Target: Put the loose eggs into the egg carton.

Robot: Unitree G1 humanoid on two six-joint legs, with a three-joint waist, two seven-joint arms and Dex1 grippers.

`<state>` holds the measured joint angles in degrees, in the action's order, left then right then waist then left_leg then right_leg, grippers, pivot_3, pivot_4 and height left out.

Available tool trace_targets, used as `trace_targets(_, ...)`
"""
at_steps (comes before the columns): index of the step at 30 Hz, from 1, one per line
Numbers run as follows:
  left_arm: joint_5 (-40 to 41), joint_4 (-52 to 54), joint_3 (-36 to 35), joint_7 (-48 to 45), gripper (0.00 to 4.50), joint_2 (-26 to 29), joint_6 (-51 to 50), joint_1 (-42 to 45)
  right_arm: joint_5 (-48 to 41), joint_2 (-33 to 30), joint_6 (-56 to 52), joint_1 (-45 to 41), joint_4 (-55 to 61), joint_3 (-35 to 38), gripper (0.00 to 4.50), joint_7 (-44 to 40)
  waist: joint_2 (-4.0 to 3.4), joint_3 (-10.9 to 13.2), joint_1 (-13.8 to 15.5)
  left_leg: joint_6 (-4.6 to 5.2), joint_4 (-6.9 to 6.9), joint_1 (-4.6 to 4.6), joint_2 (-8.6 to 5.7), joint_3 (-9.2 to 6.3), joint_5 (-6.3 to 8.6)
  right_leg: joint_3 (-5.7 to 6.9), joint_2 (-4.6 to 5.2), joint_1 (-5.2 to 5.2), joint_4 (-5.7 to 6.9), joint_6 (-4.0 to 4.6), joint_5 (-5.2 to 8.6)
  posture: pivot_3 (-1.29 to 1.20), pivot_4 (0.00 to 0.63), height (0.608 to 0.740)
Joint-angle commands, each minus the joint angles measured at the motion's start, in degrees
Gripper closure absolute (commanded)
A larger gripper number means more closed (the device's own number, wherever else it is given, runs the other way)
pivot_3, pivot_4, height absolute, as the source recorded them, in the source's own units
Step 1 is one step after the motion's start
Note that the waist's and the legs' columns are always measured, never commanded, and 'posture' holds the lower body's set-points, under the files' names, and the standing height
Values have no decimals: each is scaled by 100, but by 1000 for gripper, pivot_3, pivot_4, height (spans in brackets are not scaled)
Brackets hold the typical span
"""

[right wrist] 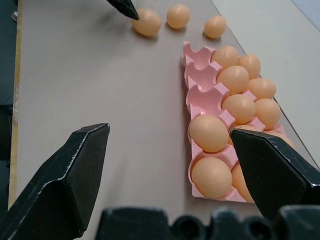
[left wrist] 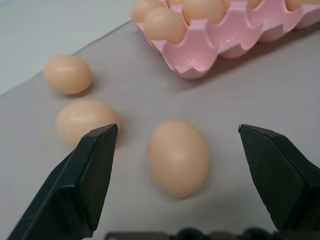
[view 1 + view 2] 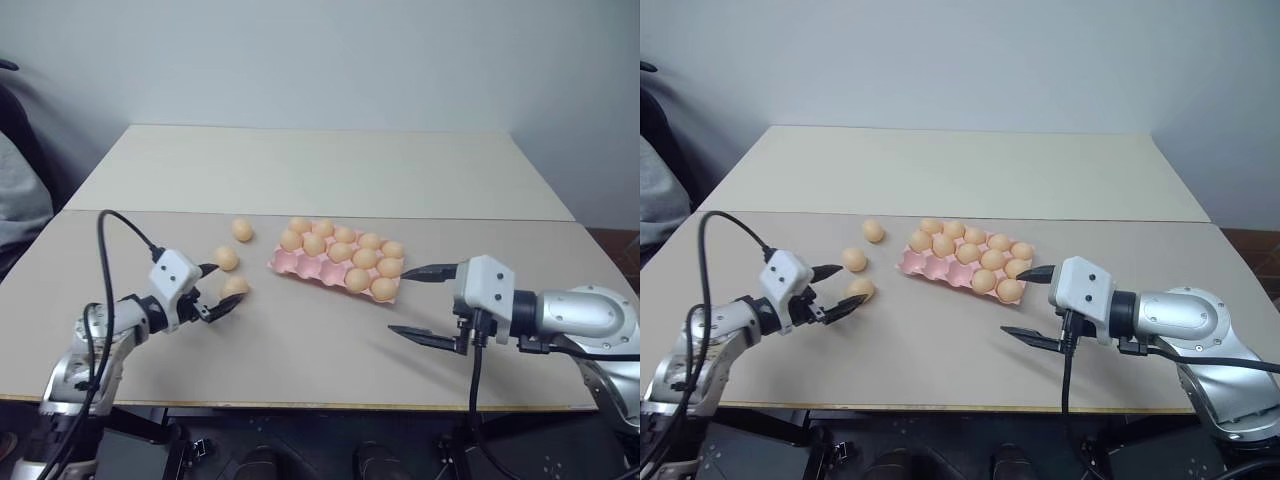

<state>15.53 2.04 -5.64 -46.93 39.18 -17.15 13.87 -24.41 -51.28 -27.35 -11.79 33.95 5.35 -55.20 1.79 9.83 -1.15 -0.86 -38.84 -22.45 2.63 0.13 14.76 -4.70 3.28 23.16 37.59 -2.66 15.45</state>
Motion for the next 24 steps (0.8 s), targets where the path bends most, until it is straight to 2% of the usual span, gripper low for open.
trace_targets(1, -184, -429, 233, -125, 303, -98, 365, 420, -114, -89, -101, 109, 328, 289, 17, 120, 1, 0, 26, 0, 0, 0, -1, 0, 0, 0, 0, 0, 1, 0, 0, 0, 150, 740)
trace_targets(13, -483, -1671, 684, -269, 303, -538, 597, 1146, -204, -119, -365, 416, 630, 512, 17, 440, 1, -1, 27, 0, -6, -4, -3, -4, 0, 2, 0, -1, 4, -2, -1, 0, 150, 740)
trace_targets(16, -518, -1830, 694, -286, 888, -596, 582, 1248, -197, -123, -369, 416, 635, 500, 0, 493, 1, -1, 27, 0, -6, -5, -3, -4, 0, 2, 0, -1, 2, -2, -1, 0, 150, 740)
trace_targets(21, -642, -1843, 741, -311, 2513, -557, 485, 1273, -205, -126, -373, 403, 642, 491, 0, 557, 1, -1, 34, 0, -7, -6, -4, -5, 0, 2, 0, -1, 2, -2, 0, 0, 150, 740)
trace_targets(22, -659, -1838, 710, -259, 2720, -583, 521, 1250, -201, -125, -371, 399, 641, 484, 0, 571, 1, -1, 34, 0, -7, -6, -4, -5, 0, 2, 0, -1, 3, -2, -1, 0, 150, 740)
trace_targets(24, -686, -1836, 673, -198, 2803, -615, 616, 1218, -203, -124, -370, 392, 642, 470, 0, 594, 2, -1, 33, 0, -7, -5, -4, -5, 0, 2, 0, -1, 3, -2, -1, 0, 150, 740)
